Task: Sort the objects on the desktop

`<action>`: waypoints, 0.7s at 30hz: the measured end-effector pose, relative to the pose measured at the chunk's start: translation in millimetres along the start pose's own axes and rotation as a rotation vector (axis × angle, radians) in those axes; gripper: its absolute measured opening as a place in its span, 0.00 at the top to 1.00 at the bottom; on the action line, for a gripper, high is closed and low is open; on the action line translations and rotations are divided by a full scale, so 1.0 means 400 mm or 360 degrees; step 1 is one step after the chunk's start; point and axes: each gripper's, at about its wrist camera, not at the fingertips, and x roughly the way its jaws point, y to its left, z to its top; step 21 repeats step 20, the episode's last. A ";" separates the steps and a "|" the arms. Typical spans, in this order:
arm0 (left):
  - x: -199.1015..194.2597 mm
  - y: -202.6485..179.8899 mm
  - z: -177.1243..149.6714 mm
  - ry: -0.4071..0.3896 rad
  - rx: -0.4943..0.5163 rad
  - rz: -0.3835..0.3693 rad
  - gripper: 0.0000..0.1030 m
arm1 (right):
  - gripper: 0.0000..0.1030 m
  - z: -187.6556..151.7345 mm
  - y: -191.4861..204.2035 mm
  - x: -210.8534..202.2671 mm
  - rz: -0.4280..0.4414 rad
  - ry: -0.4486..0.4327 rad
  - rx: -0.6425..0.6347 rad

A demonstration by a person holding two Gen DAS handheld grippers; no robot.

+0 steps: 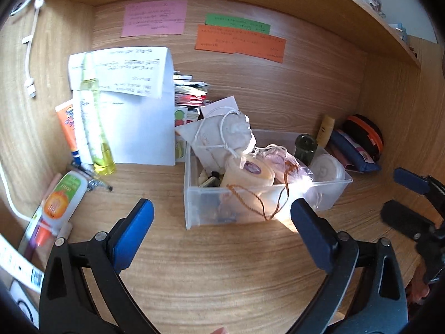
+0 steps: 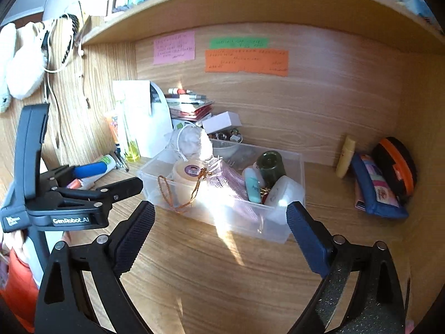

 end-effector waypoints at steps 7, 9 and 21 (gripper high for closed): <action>-0.059 -0.031 -0.048 -0.0102 0.0017 0.0156 0.03 | 0.00 -0.051 0.015 -0.093 -0.0108 -0.0135 0.0029; -0.076 -0.043 -0.059 -0.0129 0.0027 0.0182 0.03 | 0.00 -0.062 0.017 -0.103 -0.0137 -0.0137 0.0025; -0.130 -0.092 -0.084 -0.0221 0.0076 0.0193 0.02 | 0.00 -0.124 0.013 -0.119 -0.0210 -0.0084 0.0071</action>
